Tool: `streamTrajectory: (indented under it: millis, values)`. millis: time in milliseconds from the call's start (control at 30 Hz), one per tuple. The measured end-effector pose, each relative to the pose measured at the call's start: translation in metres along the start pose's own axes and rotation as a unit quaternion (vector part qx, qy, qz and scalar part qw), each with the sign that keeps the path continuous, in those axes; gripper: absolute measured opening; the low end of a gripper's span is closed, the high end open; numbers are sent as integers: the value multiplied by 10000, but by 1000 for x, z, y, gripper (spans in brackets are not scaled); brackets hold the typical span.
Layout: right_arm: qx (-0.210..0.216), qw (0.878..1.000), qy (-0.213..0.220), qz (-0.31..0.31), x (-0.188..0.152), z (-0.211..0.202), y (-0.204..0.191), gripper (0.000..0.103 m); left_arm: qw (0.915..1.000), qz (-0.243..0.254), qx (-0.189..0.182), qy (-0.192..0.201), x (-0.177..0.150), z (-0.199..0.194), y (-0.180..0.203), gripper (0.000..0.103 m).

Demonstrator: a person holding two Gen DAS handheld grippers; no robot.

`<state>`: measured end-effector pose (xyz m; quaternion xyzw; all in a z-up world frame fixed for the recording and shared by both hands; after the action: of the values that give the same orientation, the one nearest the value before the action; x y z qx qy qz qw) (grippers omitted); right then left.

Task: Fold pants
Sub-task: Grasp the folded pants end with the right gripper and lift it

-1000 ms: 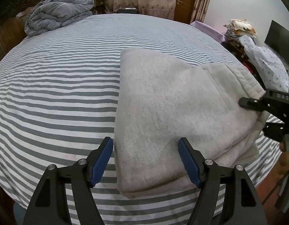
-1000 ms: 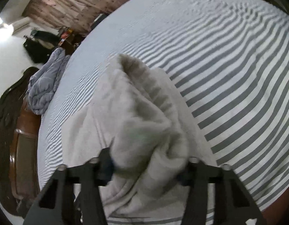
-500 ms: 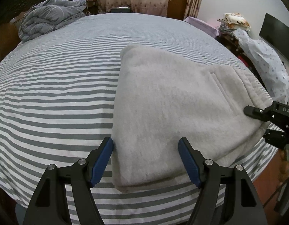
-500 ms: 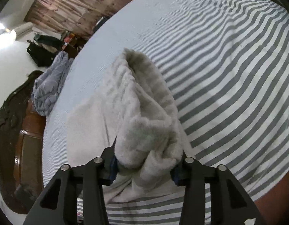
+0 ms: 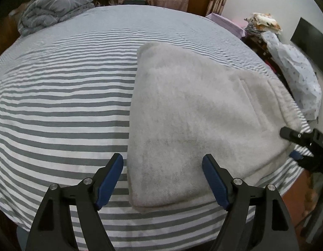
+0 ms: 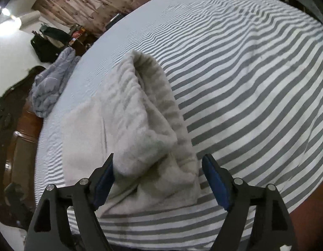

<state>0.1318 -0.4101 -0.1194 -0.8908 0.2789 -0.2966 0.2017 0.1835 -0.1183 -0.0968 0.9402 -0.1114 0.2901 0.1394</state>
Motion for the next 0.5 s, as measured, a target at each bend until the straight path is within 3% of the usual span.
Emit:
streamTrajectory:
  millis: [233, 500]
  values:
    - [664, 9971, -330, 168, -10, -11, 22, 84, 9961, -637, -570, -207, 1, -14, -34, 78]
    - [1238, 9914, -321, 285, -17, -17, 44, 97, 9872, -1139, -1050, -389, -2, -19, -63, 82]
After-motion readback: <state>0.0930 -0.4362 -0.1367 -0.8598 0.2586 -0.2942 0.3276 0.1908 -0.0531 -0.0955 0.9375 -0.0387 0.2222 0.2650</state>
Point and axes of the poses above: each gripper's, at about its wrist camera, not at the fingertips, and z roughly the way its jaws point, y to its right, x to its top, the point moved 3 cm from there along z, roughly the way its jaws point, and after that the axes turned 3 degrees about y, right-handed, at the moved point
